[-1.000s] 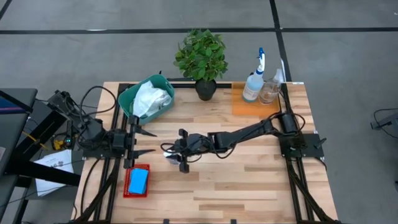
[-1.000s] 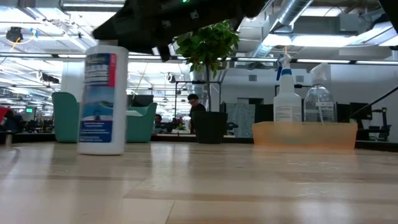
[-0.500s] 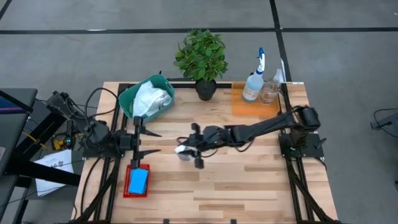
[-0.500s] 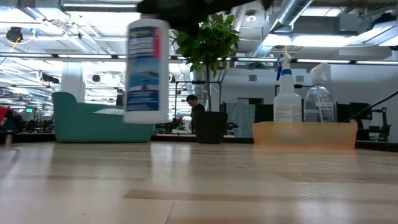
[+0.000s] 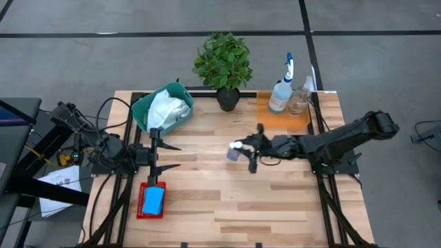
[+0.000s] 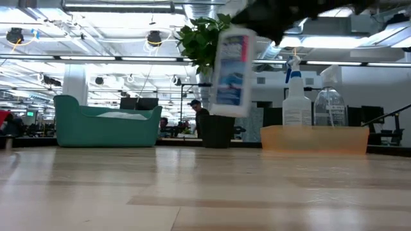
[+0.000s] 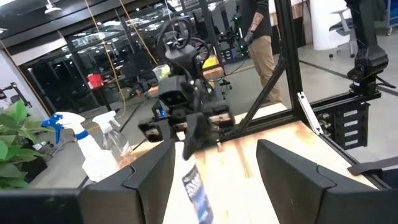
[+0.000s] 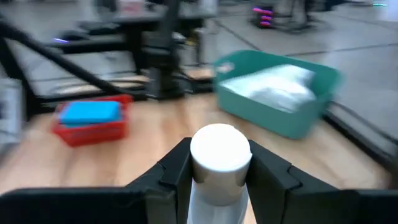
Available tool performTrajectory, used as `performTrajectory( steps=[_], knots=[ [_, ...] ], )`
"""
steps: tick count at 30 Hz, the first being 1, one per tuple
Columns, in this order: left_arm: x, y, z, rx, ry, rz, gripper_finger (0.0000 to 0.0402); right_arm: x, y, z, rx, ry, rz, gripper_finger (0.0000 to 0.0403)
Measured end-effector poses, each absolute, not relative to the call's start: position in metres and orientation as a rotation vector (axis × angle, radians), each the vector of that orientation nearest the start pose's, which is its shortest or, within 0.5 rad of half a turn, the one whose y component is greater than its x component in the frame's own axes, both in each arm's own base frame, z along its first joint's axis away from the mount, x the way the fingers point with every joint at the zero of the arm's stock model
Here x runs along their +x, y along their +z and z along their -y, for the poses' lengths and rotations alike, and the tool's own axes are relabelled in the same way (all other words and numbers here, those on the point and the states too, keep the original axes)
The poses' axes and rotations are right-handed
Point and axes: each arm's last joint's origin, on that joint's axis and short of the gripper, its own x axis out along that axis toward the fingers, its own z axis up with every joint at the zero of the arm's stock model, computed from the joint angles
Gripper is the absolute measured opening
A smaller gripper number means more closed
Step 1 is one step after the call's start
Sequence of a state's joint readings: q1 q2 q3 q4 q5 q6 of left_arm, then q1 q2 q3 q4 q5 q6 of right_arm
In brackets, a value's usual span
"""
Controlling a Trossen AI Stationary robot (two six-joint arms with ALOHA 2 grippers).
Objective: Pick & Place Kitchen Items
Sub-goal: Put the clear restorer into the orange bin
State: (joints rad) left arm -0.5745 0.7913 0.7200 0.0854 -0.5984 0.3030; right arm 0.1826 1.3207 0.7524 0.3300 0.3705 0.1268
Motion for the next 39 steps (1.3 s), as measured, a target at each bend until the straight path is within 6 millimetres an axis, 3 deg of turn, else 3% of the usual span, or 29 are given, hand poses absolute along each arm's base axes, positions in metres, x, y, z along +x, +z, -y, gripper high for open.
performTrajectory(
  steps=[9,16,27,39],
  knots=[
    [0.175,0.326,0.077,0.29,0.095,-0.031,0.0221,0.244,0.259,-0.031,0.009,-0.454,-0.258,0.0111],
    [0.196,0.302,0.072,0.29,0.075,-0.015,0.0221,0.224,0.273,-0.02,-0.011,-0.522,-0.258,0.0111],
    [0.219,0.264,0.045,0.263,-0.086,-0.034,0.0221,0.202,0.285,0.023,-0.009,-0.588,-0.281,0.0111],
    [0.23,0.255,0.03,0.23,-0.097,-0.062,0.0221,0.176,0.292,0.075,-0.066,-0.599,-0.318,0.0111]
  ],
)
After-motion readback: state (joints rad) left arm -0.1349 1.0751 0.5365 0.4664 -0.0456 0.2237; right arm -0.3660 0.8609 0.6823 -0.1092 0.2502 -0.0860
